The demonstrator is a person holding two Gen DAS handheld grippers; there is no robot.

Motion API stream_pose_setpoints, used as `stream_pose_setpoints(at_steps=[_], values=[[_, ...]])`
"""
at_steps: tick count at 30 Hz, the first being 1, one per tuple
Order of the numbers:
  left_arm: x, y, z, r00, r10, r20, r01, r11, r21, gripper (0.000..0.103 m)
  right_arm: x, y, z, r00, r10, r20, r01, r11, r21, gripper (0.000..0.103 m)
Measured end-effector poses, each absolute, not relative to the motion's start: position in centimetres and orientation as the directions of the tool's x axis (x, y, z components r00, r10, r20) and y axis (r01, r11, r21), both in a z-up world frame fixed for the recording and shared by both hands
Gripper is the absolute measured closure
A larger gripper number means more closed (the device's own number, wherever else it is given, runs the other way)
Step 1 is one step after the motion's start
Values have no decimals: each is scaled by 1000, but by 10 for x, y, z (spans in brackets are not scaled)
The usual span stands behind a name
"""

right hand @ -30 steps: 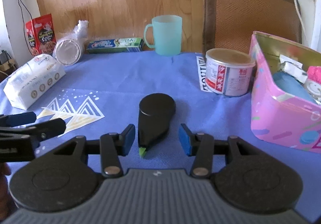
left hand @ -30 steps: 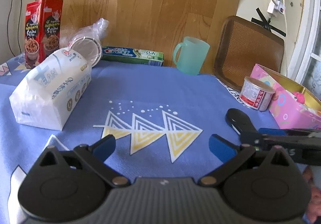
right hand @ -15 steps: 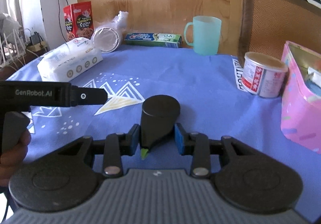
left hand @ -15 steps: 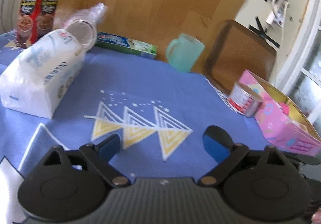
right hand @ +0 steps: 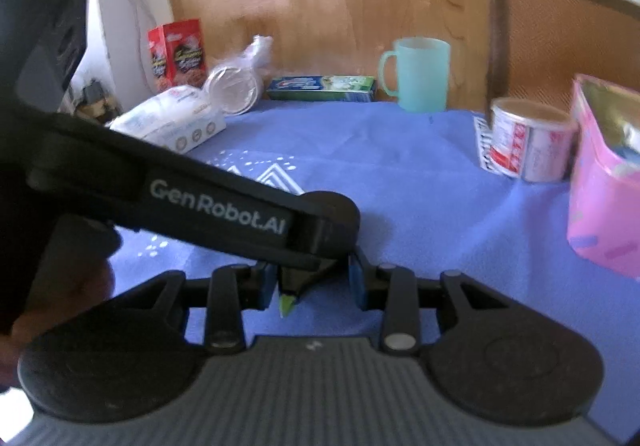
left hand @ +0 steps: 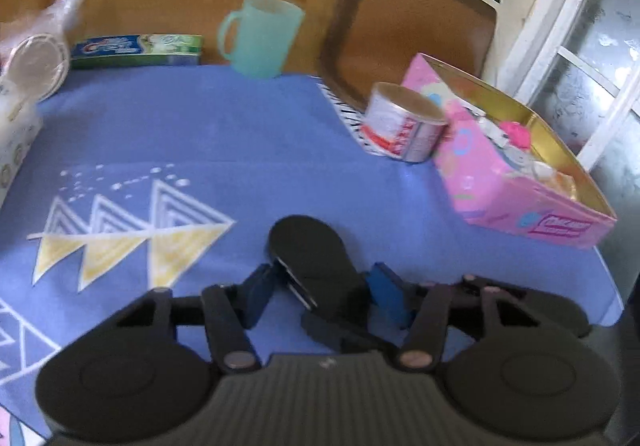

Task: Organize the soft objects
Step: 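Lift the black highlighter with the right gripper while the left gripper comes alongside, then carry the highlighter into the pink tin and open the right gripper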

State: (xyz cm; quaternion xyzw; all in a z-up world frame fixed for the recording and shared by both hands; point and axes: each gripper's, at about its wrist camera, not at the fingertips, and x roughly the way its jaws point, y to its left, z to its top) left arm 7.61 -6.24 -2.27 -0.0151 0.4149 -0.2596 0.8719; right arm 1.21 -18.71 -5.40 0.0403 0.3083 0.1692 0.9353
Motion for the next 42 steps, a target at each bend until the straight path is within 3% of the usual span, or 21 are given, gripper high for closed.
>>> stream_pose_setpoints(at_steps=[7,14,15,16,17,22,25,31,36,42], values=[[67,-126,23,547,-522,-654,584,798,-148,53,2,-230,-23,863,260,-433,-192,962,195,63],[75,-229,40,502,-606,-618,707,698,-110,56,-2,-299,-2,937,51,-345,-2,990,141,63],[79,-242,39,500,-611,-614,716,690,-103,54,1,-310,-1,939,28,-343,22,989,143,63],[84,-255,39,501,-614,-610,722,685,-96,44,6,-320,-1,939,7,-343,46,988,145,63],[90,-266,37,514,-603,-610,716,694,-82,27,14,-329,-1,939,-18,-344,71,987,142,63],[103,-268,30,560,-550,-620,650,755,-84,23,51,-374,-20,886,-187,-424,256,960,112,54],[101,-253,30,593,-500,-631,617,786,-43,19,31,-398,-24,903,-150,-403,264,933,246,54],[93,-235,40,605,-452,-656,591,806,-11,18,0,-408,-12,920,-150,-361,282,894,347,54],[68,-216,50,629,-461,-626,605,796,22,7,-19,-398,0,930,-82,-358,248,859,449,52],[47,-177,68,646,-484,-590,614,789,24,0,-15,-379,22,922,-12,-386,206,860,466,52]])
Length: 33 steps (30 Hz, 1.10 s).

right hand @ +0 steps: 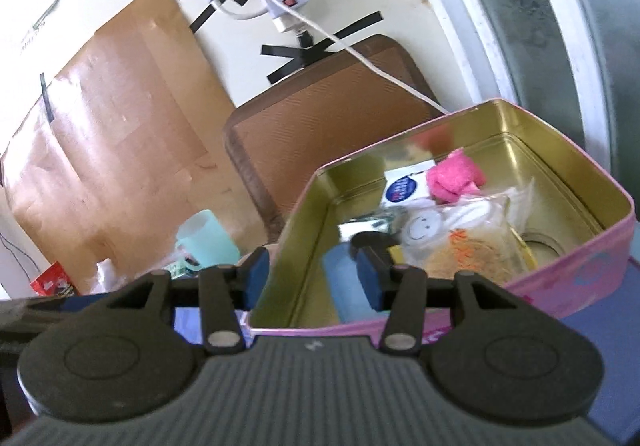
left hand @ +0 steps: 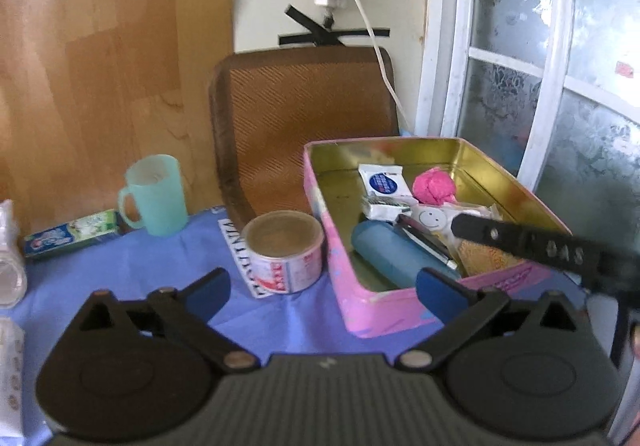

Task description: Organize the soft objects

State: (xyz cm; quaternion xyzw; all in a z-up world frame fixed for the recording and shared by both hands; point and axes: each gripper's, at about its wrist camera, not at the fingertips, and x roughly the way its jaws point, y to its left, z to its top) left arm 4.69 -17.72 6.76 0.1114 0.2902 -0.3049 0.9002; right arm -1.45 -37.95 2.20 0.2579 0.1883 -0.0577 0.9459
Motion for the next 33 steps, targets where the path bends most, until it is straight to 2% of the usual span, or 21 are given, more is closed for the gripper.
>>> stream_pose_setpoints(at_steps=[3,6,11,18,33], values=[[38,-159,78,665,-484,-569,604,797,28,0,-16,-369,35,925,-15,-379,204,862,464,50],[34,-146,83,663,-469,-583,587,809,16,0,-20,-360,45,925,-18,-380,213,853,477,38],[31,-128,73,663,-440,-606,560,828,12,0,-34,-338,61,929,-36,-369,209,872,443,30],[32,-103,57,669,-421,-613,532,847,-1,0,-40,-312,58,912,-45,-407,217,896,387,30],[36,-93,44,706,-380,-597,495,868,32,0,-35,-301,46,893,-30,-449,224,895,385,30]])
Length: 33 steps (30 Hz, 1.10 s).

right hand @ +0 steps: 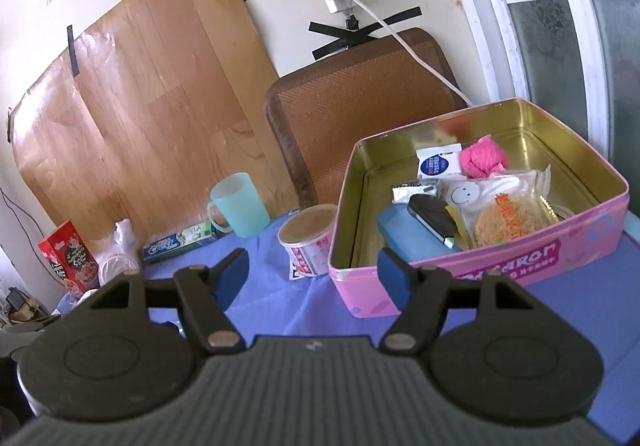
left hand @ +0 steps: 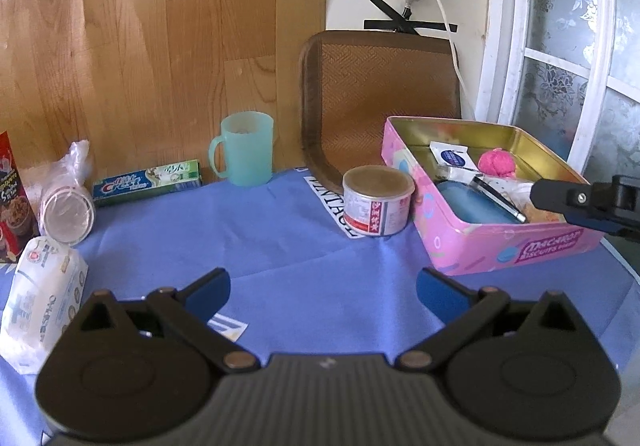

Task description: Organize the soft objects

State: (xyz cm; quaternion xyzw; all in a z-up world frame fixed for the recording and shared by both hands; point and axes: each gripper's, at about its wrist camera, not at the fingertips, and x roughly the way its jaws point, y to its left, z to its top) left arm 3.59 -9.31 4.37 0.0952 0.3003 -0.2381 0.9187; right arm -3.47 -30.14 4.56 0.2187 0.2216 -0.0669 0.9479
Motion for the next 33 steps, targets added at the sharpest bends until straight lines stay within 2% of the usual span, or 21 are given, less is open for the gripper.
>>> stream_pose_setpoints(at_steps=[16,26,33], values=[[29,-124,37,693,-356,-627,502,862,65,0,-49,-327,36,895,-59,-442,265,868,420,29],[23,-117,25,633,-344,-693,509,860,38,0,-50,-322,28,885,-51,-462,276,858,434,29],[22,-106,19,647,-334,-685,496,867,45,0,-43,-309,25,877,-27,-480,264,862,432,29]])
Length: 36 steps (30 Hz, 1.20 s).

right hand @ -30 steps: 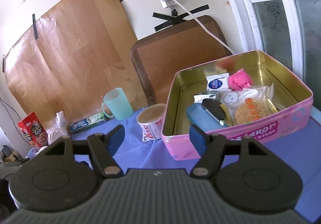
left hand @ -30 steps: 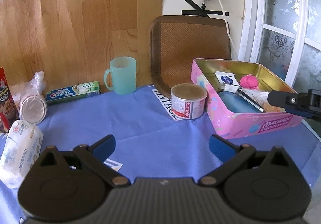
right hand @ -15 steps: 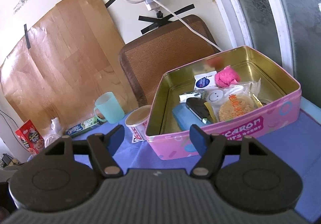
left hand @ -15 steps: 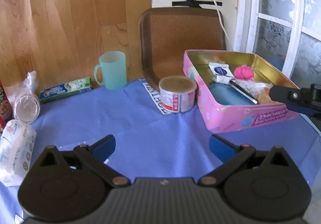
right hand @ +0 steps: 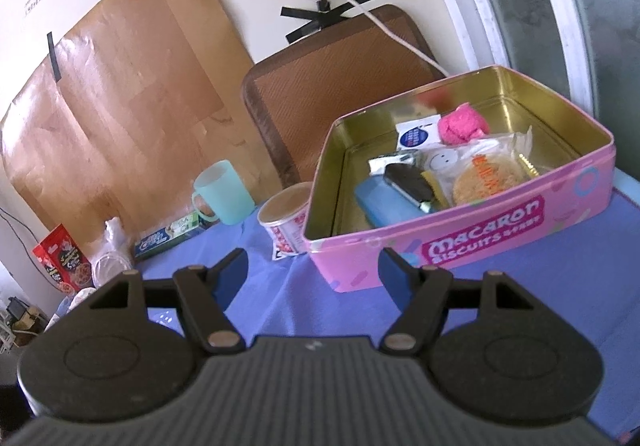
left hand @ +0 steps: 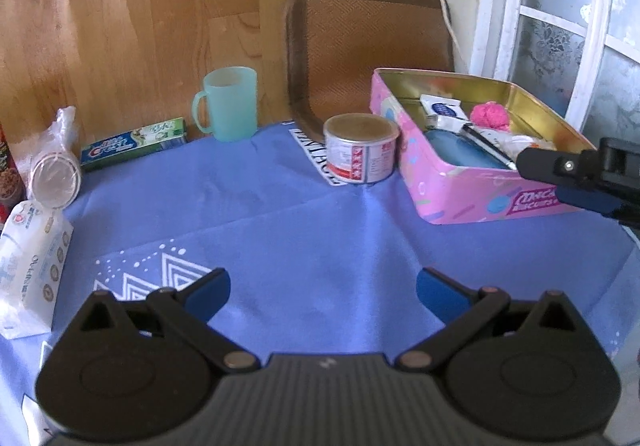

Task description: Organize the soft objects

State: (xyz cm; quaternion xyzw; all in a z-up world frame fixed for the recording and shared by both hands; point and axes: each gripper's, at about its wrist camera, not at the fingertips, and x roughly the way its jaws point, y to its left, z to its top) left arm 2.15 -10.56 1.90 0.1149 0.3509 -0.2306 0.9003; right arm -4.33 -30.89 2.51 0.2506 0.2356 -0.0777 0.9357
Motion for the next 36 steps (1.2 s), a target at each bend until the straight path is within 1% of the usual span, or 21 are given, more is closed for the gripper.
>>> stream_pose_setpoints(at_steps=[4,8,10,16,21,28,30,33,36], values=[[23,-96,18,682,-312,-662,458,887,54,0,-40,-300,26,875,-26,-484,254,876,411,29],[19,-93,22,754,-268,-600,416,902,120,0,-36,-296,28,872,-29,-489,254,881,400,29],[17,-93,26,767,-271,-581,417,900,131,0,-35,-295,30,870,-41,-491,259,886,385,29],[20,-94,30,758,-305,-577,439,892,104,0,-43,-300,35,853,-95,-513,303,891,338,29],[18,-98,30,758,-310,-574,447,888,110,0,-51,-307,35,841,-127,-526,337,884,325,28],[15,-101,26,743,-307,-595,454,884,110,0,-51,-305,32,845,-127,-520,337,881,332,27],[16,-100,24,718,-310,-623,456,886,85,0,-51,-304,30,847,-129,-517,338,879,336,24],[17,-99,19,663,-331,-671,472,881,32,0,-51,-304,25,844,-136,-519,350,873,340,24],[14,-101,14,651,-329,-683,480,877,35,0,-51,-305,23,840,-134,-526,359,864,353,24]])
